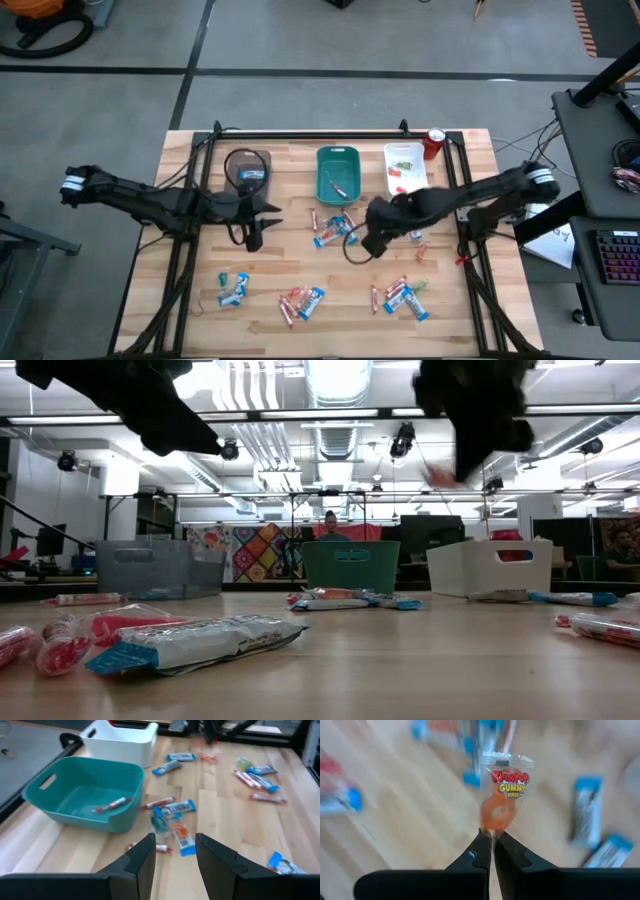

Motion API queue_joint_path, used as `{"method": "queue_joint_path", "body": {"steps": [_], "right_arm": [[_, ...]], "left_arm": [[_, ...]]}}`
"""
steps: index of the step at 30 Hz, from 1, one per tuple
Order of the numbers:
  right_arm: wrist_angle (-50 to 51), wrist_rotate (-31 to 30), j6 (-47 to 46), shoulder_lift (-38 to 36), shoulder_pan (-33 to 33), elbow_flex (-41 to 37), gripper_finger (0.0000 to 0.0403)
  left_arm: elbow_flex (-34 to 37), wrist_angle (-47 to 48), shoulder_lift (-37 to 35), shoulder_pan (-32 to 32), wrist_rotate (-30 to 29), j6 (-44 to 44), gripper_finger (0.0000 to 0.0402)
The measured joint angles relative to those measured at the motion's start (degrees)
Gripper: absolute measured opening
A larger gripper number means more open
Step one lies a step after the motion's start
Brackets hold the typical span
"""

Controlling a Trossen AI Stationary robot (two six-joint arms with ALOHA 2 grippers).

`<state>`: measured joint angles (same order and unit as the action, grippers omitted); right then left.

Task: Sort candy
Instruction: Put the orange gummy into the white bin

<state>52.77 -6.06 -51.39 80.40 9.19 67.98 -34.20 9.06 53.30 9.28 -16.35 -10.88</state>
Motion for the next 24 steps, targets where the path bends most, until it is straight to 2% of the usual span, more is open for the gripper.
{"method": "queue_joint_path", "body": {"steps": [3,7,11,16,20,24], "right_arm": [[-3.1,-4.3,6.4,-3.5,-2.4,0.8,0.0009],[-11.4,-4.6,17.5,-6.0,-7.3,0.2,0.0009],[-17.6,-4.6,27.1,-5.6,-13.0,-0.9,0.0009],[-24.1,-5.8,34.8,-4.0,-18.4,-2.5,0.0009],[-21.0,-6.4,37.0,-2.7,-22.2,-2.9,0.0009],[-11.7,-12.9,35.2,-2.7,-26.4,-2.9,0.0009]], "left_arm": [[0.5,-0.1,0.0,1.0,0.1,1.2,0.0123],[1.8,-2.7,0.0,1.0,2.5,3.4,0.0122],[4.1,-6.4,0.0,1.1,7.4,5.7,0.0117],[6.5,-9.3,0.0,1.0,8.0,4.7,0.0108],[6.7,-9.8,0.0,0.9,7.9,4.2,0.0103],[5.2,-9.9,0.0,-0.4,7.2,5.0,0.0098]]}}
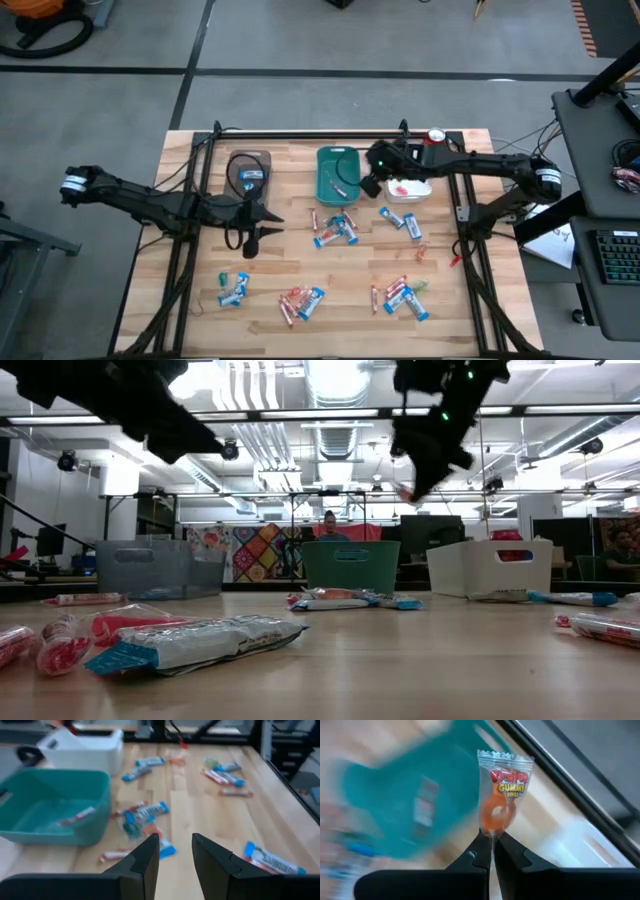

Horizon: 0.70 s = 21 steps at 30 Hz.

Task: Sort candy
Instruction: Put the orange gummy into the white bin

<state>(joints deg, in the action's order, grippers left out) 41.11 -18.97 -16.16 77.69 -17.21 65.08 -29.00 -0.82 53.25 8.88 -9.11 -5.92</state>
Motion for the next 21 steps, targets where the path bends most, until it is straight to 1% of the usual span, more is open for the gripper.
{"method": "queue_joint_path", "body": {"steps": [4,7,10,13,15,21], "right_arm": [[12.9,-1.7,-6.9,0.0,-6.3,-0.3,0.0009],[18.4,-1.8,-11.4,0.0,-10.9,-2.5,0.0009],[18.1,-1.7,-11.5,0.1,-14.1,-5.2,0.0009],[18.0,-1.7,-11.8,0.1,-15.9,-6.9,0.0014],[17.9,-1.7,-11.9,0.1,-16.2,-7.4,0.0026],[16.7,-1.6,-11.9,0.1,-16.1,-7.6,0.0079]], "left_arm": [[-1.1,0.4,0.0,-2.4,-1.5,0.8,0.0097],[-1.3,0.2,0.0,-4.3,-1.5,0.9,0.0097],[-1.3,0.3,0.0,-5.9,-1.5,0.9,0.0097],[-1.3,0.3,0.0,-6.9,-1.5,0.9,0.0097],[-1.3,0.3,0.0,-7.3,-1.5,0.9,0.0097],[-1.3,0.4,0.0,-7.4,-1.5,0.8,0.0097]]}}
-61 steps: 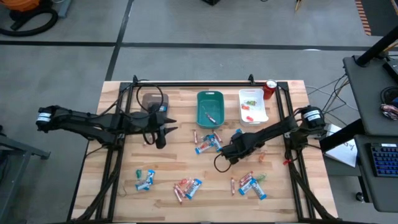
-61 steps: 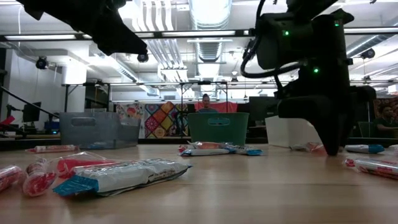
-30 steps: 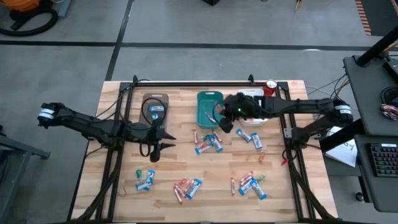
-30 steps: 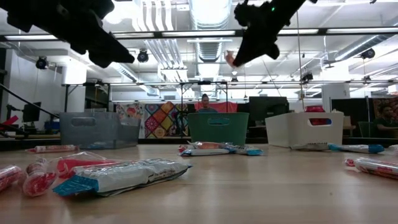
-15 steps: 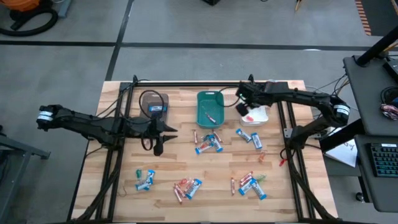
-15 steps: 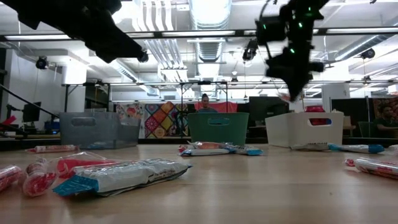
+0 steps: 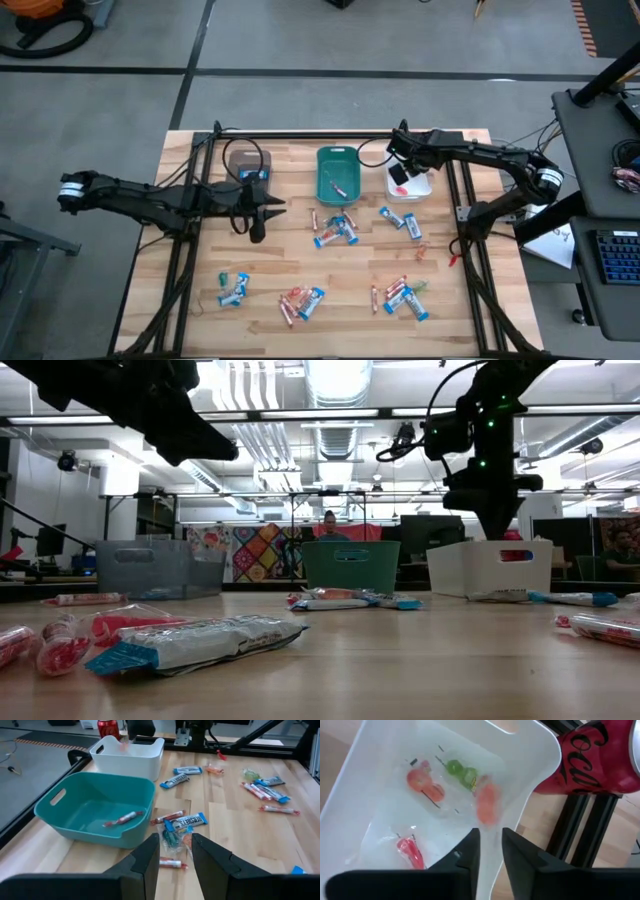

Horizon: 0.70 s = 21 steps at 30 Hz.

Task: Sort candy
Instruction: Put the orange gummy into the white bin, then put the red candy into the blue bin

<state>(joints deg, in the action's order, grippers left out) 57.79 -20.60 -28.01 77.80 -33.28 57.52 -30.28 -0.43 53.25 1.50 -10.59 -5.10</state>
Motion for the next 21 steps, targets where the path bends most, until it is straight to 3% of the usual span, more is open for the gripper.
{"method": "queue_joint_path", "body": {"steps": [7,11,21], "right_arm": [[0.1,0.1,-0.6,-0.2,0.0,0.0,0.0103],[-0.5,3.7,-0.7,-0.8,0.8,0.1,0.0099],[-6.7,7.6,-1.8,-3.6,7.0,0.1,0.0102]], "left_arm": [[0.0,1.9,0.0,0.0,0.0,-4.4,0.0097],[-0.2,6.7,-0.2,0.0,0.4,-10.8,0.0097],[-10.0,42.4,2.5,2.1,1.6,-35.7,0.0097]]}}
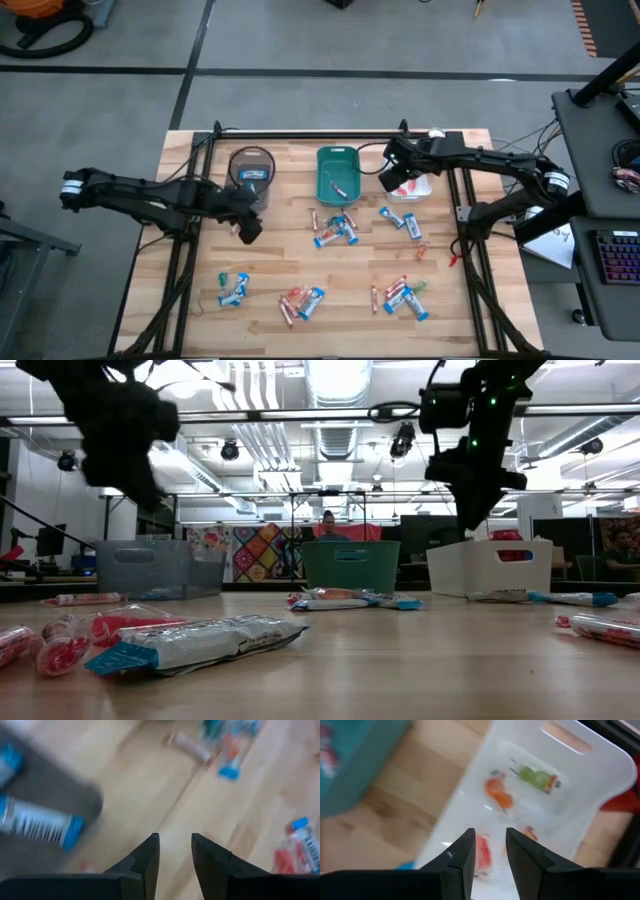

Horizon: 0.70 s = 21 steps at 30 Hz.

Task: Sort candy
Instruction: Put the red candy into the blue bin

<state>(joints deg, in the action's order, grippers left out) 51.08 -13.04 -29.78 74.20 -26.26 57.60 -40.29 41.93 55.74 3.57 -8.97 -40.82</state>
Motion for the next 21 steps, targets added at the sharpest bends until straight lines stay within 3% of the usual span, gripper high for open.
{"method": "queue_joint_path", "body": {"steps": [3,10,21], "right_arm": [[-1.6,0.0,-0.2,-0.1,1.9,0.0,0.0102],[-4.0,0.0,-0.3,-0.1,4.8,0.0,0.0102],[-4.0,0.0,-2.3,-0.1,7.1,0.0,0.0102]], "left_arm": [[-0.8,7.2,1.5,1.5,2.3,-5.7,0.0097],[0.7,13.8,4.5,5.2,7.0,-14.6,0.0097],[1.2,14.1,9.5,5.3,-1.9,-15.8,0.0120]]}}
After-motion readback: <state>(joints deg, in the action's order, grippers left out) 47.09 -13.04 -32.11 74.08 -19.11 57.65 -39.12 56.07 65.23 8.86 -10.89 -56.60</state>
